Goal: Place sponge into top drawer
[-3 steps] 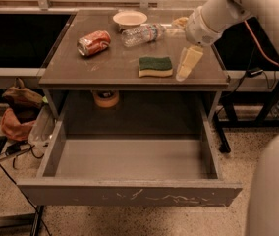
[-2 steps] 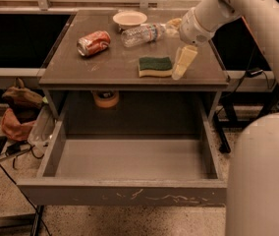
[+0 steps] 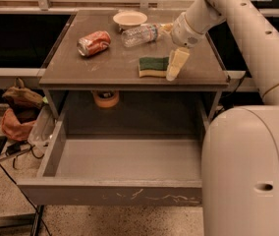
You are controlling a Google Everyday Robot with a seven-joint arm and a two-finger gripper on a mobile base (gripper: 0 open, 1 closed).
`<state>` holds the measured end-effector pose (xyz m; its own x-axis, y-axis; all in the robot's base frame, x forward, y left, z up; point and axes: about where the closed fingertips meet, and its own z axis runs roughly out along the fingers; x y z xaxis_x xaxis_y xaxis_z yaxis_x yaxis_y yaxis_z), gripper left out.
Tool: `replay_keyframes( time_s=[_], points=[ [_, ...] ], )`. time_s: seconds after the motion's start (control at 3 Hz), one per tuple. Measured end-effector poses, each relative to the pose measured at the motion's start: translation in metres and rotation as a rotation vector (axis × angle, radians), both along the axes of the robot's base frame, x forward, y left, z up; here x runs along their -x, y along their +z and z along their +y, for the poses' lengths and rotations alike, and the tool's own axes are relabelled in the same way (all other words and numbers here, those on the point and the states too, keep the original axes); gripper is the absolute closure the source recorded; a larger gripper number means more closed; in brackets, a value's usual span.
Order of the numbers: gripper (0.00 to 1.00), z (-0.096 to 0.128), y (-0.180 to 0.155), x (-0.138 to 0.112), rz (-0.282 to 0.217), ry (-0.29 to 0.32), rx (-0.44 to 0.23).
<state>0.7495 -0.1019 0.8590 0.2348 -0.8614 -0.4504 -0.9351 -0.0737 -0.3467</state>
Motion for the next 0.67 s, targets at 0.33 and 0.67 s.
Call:
replay_keyframes(
  time_s=[0.33,0.67],
  points=[
    [0.0,0.003,-0.012,-0.006,0.026,0.006,0.005],
    [0.0,0.001,-0.023,-0.008,0.048,0.011,0.036]
  ],
)
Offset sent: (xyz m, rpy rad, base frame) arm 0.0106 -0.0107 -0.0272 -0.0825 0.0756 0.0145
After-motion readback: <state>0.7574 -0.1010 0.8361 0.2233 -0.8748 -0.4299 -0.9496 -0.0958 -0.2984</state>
